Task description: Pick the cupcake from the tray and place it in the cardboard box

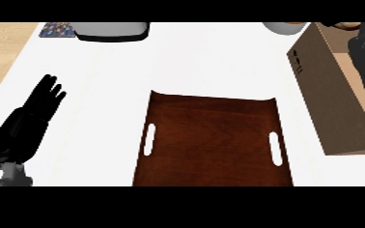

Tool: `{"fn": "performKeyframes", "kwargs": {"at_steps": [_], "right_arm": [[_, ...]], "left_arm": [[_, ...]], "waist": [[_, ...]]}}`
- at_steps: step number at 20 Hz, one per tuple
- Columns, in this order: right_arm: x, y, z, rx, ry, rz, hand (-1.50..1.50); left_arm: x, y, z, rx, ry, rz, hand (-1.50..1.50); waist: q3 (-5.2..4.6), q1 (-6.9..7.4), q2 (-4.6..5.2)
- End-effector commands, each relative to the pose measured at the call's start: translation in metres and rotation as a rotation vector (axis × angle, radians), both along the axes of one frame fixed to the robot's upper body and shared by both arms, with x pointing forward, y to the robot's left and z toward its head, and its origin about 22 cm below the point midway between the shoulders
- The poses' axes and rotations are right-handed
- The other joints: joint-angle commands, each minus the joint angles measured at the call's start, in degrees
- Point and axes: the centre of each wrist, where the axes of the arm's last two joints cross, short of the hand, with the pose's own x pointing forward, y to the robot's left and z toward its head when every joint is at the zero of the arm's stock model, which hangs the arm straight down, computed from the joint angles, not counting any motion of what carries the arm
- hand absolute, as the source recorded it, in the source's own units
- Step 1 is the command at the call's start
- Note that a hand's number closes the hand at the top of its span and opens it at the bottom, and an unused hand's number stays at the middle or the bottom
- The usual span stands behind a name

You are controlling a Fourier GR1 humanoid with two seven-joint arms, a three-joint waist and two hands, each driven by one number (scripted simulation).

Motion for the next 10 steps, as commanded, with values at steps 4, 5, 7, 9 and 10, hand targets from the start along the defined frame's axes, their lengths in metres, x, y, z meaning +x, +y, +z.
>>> {"fn": "performKeyframes", "kwargs": {"at_steps": [4,5,7,9,10], "right_arm": [[0.002,-0.030,-0.029,0.005,-0.014,0.020,1.50],[-0.004,-0.048,-0.045,0.020,-0.006,0.008,1.50],[-0.009,-0.060,-0.053,0.034,-0.005,0.002,1.50],[-0.008,-0.079,-0.076,0.069,0.000,0.011,1.50],[-0.012,-0.071,-0.077,0.092,0.011,0.030,1.50]], "left_arm": [[0.007,-0.003,-0.002,-0.020,0.003,-0.021,0.00],[0.006,-0.006,0.000,0.001,-0.004,-0.004,0.00],[-0.004,-0.002,0.006,-0.018,0.006,-0.015,0.00],[-0.001,-0.009,0.011,0.007,0.000,-0.001,0.00],[0.018,-0.006,0.009,-0.011,0.000,0.005,0.00]], "waist": [[-0.01,0.25,0.13],[0.00,0.15,0.12],[0.01,0.24,0.03],[0.04,0.53,0.20],[0.00,-0.14,0.12]]}}
